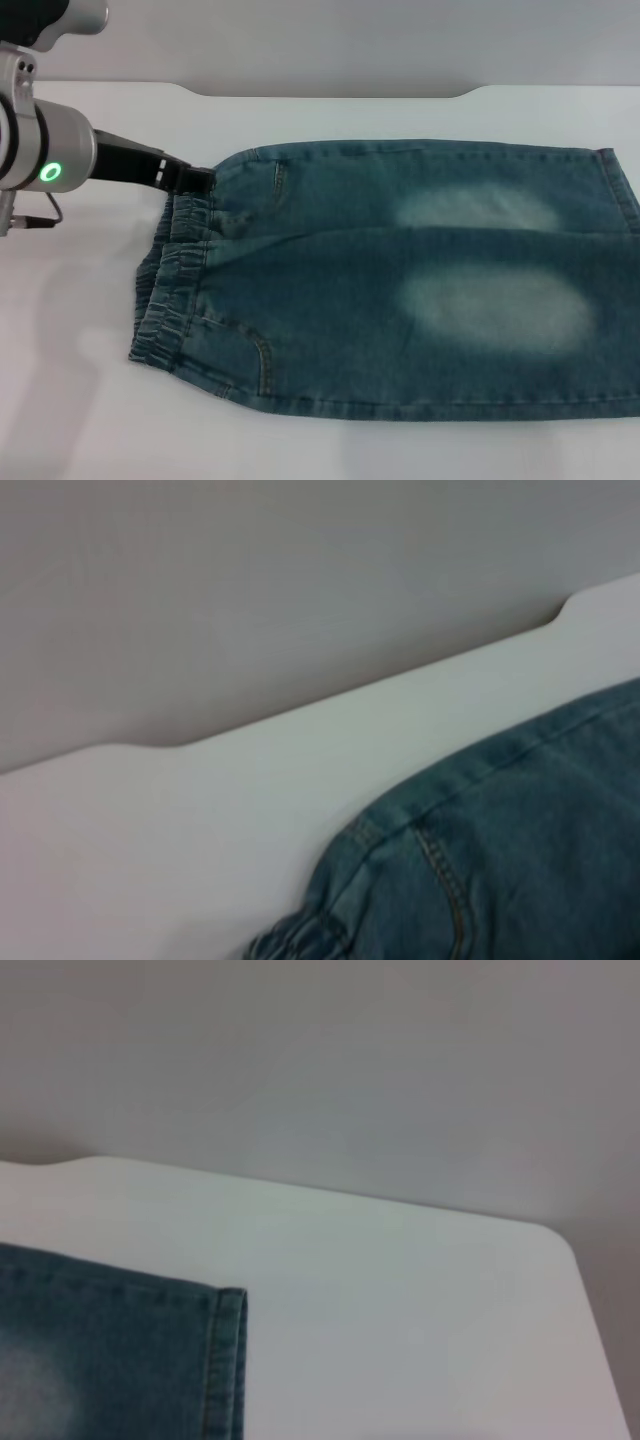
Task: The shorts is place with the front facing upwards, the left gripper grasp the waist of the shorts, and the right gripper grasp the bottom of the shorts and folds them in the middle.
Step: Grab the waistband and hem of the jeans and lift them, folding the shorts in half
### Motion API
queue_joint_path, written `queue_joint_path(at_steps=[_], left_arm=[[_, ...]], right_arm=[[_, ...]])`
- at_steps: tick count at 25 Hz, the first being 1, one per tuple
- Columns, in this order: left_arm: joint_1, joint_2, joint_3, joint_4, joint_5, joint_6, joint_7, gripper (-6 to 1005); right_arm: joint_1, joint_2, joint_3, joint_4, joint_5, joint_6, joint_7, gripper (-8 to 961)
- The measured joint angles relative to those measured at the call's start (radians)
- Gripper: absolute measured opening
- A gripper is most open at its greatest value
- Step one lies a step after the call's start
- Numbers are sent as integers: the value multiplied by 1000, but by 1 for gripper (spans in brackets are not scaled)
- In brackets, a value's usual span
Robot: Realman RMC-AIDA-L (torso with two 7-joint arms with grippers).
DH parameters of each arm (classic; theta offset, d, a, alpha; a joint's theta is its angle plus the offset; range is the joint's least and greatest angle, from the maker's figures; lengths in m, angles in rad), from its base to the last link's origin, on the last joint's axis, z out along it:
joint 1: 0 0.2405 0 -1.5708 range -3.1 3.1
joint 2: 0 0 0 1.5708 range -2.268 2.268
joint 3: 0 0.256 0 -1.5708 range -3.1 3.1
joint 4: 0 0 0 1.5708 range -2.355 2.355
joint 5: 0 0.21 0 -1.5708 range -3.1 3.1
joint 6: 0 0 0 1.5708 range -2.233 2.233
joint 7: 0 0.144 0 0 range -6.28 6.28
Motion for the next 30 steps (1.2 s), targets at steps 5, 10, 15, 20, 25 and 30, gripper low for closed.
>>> queue_joint_path(at_steps=[5,10,15,20,25,30], left_arm=[[-5,0,-10,-53,52,-91,-28,694],[-24,-1,-10,-71,69,-179,-40,694],[-22,-2,6,-77,109,-256,-92,695],[-24,-3,48,-92,168,-376,-158,694],[-21,-3,79,-86,185,-431,-212,694],[-20,-3,117,-72,187,-433,-236,695]], right_arm=[[-6,5,-12,-32,1,37,24,814],[-1,3,0,-37,19,70,40,814],[-13,5,65,-39,93,109,46,814],[-13,2,153,-40,104,161,55,814],[-10,2,152,-41,104,175,55,814],[-7,3,146,-38,104,169,45,814]])
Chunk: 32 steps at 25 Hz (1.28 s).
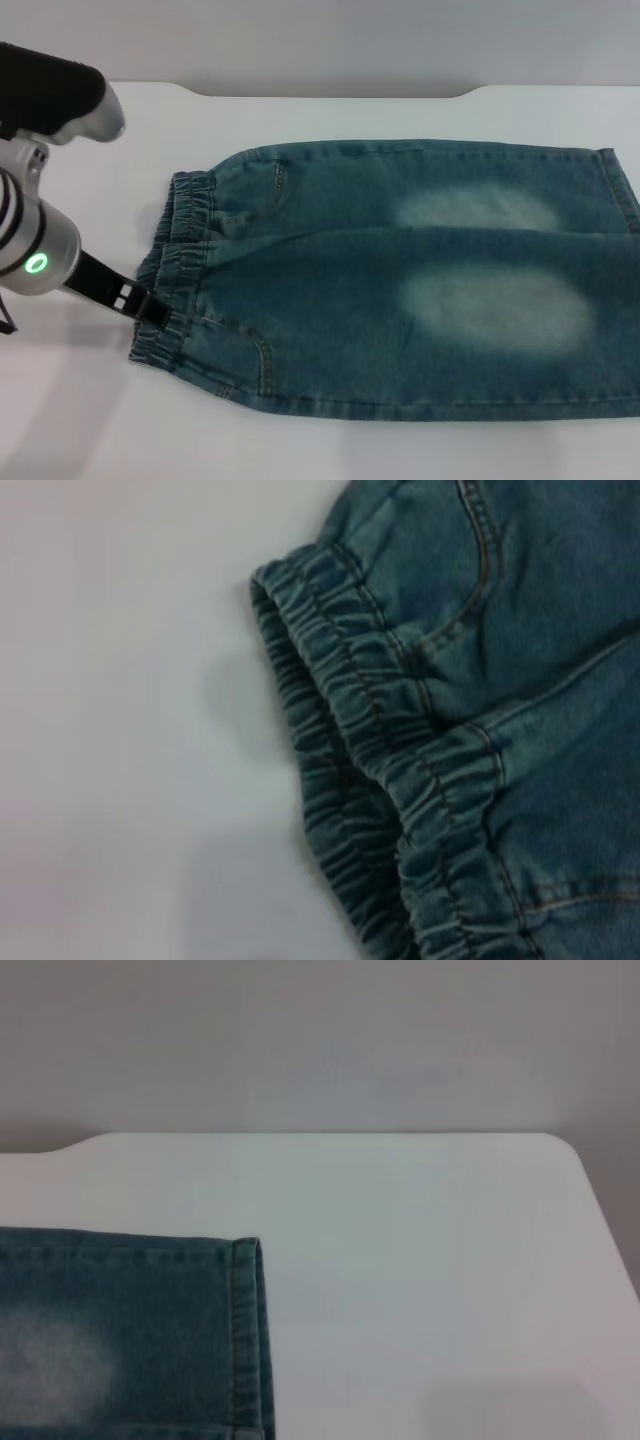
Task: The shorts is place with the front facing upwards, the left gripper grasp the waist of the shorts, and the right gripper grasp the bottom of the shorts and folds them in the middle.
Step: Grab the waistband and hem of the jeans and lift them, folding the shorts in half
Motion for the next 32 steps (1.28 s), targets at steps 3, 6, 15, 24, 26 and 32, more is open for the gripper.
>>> queue_joint_path(at_steps=[3,6,15,24,26,32], left_arm=[[-5,-2,9,26,0,6,-2,687],[-11,-4,22,60,-4,24,-9,678],[-26,-4,48,96,-5,51,-27,653],[-50,-5,63,139,-7,54,-45,628],[-55,-6,66,147,-9,56,-50,623],[-75,-7,74,187,-18,67,-66,606]], right_arm=[[0,-1,0,0,0,-6,-9,814],[-2,-1,0,0,-3,-9,-15,814],[0,-2,1,0,-5,-11,-24,814],[2,-4,3,4,-7,-25,-41,814],[2,-4,3,4,-7,-25,-43,814],[6,-5,6,3,-7,-25,-51,813]])
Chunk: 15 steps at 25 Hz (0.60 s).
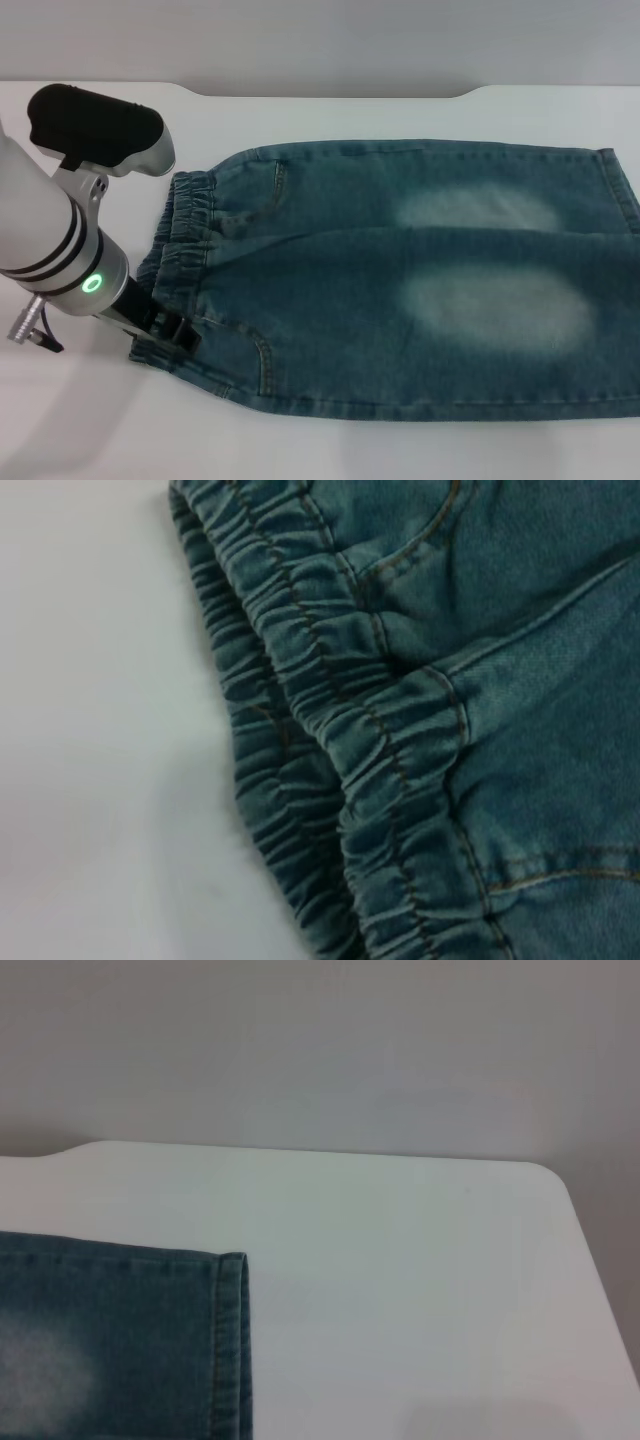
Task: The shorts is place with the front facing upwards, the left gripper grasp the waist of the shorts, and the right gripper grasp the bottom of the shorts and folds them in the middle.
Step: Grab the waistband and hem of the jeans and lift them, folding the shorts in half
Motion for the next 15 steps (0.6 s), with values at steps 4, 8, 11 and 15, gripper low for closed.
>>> queue_joint_path(at_steps=[4,8,11,15], left_arm=[[-2,3,5,-8,-3,15,-3,595],[-6,5,24,-9,6,17,-8,584],[-11,6,25,11,8,16,-9,446],[-8,6,25,6,8,13,-10,299]], right_arm=[[0,0,2,-1,0,1,-1,813],[-1,0,5,-4,0,7,-1,814],[-3,0,6,-4,0,7,-2,814],[-4,0,6,-4,0,8,-2,813]])
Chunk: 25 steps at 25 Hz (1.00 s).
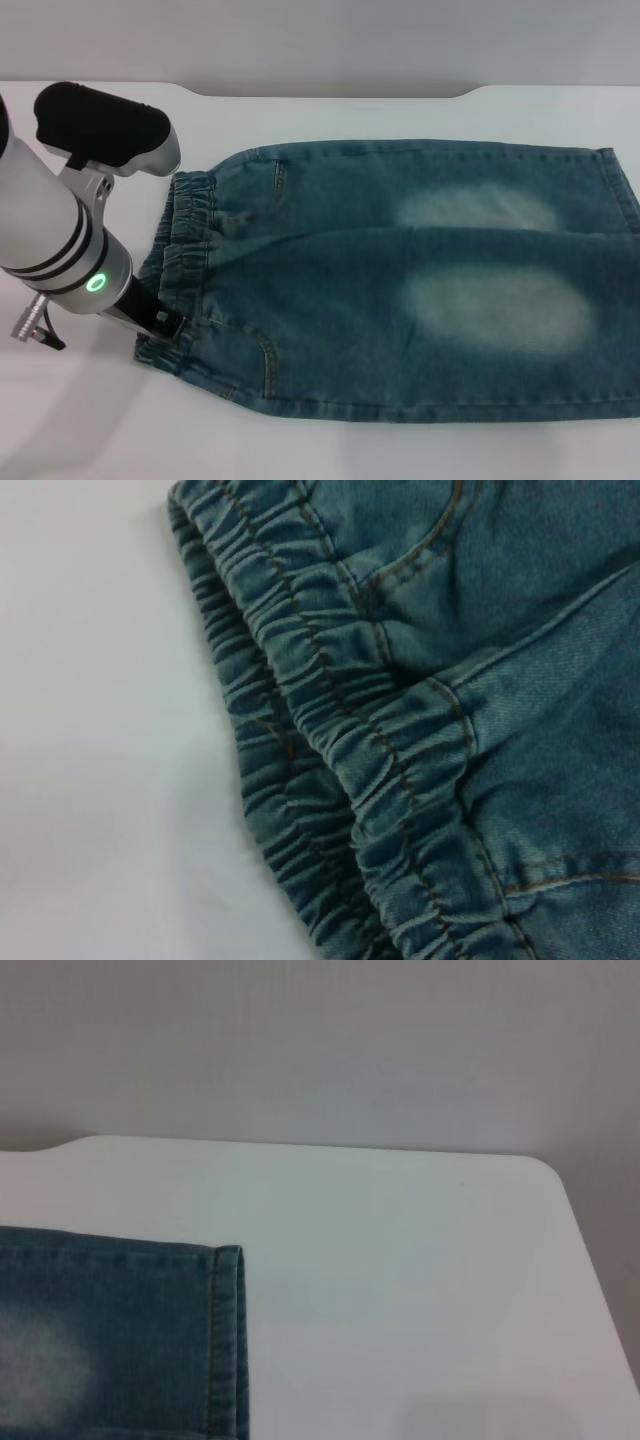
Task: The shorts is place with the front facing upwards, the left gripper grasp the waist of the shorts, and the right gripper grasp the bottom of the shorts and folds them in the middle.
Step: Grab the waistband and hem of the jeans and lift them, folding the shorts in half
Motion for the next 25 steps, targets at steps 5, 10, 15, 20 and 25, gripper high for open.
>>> queue_joint_path(at_steps=[5,10,15,20,25], left_arm=[[7,1,-1,-31,0,-8,0,168],[12,2,-8,-94,0,-26,3,57],[16,3,-19,-143,7,-44,8,41],[12,3,-22,-163,15,-50,11,34],[-3,3,-23,-155,25,-46,16,34]], right_arm=[[-2,1,-5,1,2,1,0,813],[-2,2,-9,2,5,14,0,814],[-7,6,-11,25,9,28,8,814],[-20,9,-12,71,10,44,21,812],[-36,10,-26,168,18,59,38,810]])
